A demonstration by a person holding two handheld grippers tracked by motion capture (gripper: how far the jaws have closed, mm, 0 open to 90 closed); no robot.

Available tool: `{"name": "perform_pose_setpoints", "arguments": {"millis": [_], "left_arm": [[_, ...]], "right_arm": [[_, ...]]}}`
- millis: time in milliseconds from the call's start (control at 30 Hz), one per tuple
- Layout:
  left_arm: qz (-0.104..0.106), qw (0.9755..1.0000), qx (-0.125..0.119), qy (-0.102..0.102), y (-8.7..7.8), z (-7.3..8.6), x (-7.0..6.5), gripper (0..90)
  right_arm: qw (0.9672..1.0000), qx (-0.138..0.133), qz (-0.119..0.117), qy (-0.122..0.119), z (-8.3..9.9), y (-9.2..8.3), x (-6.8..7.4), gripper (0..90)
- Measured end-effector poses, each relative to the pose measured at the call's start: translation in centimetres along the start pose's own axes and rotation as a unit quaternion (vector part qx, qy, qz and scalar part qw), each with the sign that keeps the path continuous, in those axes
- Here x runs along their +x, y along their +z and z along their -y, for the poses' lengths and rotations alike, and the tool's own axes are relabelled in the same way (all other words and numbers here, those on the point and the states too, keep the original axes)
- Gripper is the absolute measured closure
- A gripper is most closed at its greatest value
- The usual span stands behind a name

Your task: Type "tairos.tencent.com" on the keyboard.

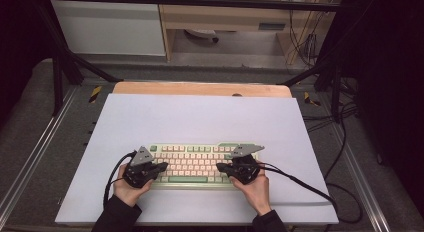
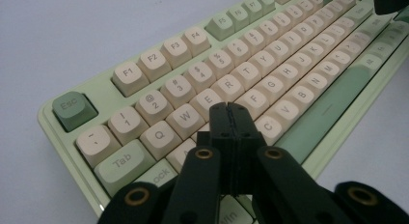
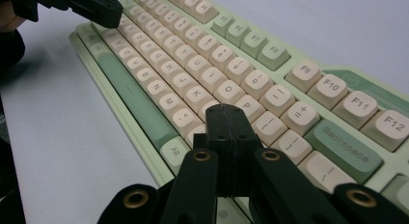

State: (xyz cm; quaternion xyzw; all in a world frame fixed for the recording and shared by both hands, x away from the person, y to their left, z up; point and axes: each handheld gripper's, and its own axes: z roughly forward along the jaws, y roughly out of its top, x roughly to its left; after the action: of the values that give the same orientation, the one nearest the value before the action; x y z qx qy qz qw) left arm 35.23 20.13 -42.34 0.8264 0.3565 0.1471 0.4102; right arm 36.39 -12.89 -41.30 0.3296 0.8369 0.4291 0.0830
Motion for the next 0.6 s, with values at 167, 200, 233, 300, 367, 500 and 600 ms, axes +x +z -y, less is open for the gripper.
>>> {"name": "perform_pose_setpoints", "arguments": {"millis": [167,200,233,300,367,500,600], "left_arm": [[0.001,1.0,0.0,0.001,0.07,-0.1,-0.17,90.0],[0.002,1.0,0.0,0.002,0.09,-0.13,-0.22,90.0],[0.002,1.0,0.0,0.003,0.11,-0.17,-0.27,90.0],[0.003,1.0,-0.001,0.005,0.14,-0.24,-0.38,90.0],[0.004,1.0,-0.001,0.006,0.21,-0.28,-0.5,90.0],[0.006,1.0,0.001,0.008,0.38,-0.35,-0.74,90.0],[0.008,0.9999,0.002,0.01,0.49,-0.43,-0.95,90.0]], "right_arm": [[1.0,0.0,0.002,0.005,0.13,-0.23,-0.3,90.0],[1.0,0.0,0.002,0.006,0.17,-0.22,-0.31,90.0],[1.0,0.0,0.003,0.004,0.19,-0.21,-0.34,90.0],[1.0,0.0,0.002,0.005,0.2,-0.18,-0.34,90.0],[1.0,0.002,0.001,0.005,0.21,-0.15,-0.34,90.0],[1.0,0.001,0.001,0.004,0.21,-0.16,-0.34,90.0],[1.0,0.001,0.001,0.003,0.2,-0.18,-0.34,90.0]]}}
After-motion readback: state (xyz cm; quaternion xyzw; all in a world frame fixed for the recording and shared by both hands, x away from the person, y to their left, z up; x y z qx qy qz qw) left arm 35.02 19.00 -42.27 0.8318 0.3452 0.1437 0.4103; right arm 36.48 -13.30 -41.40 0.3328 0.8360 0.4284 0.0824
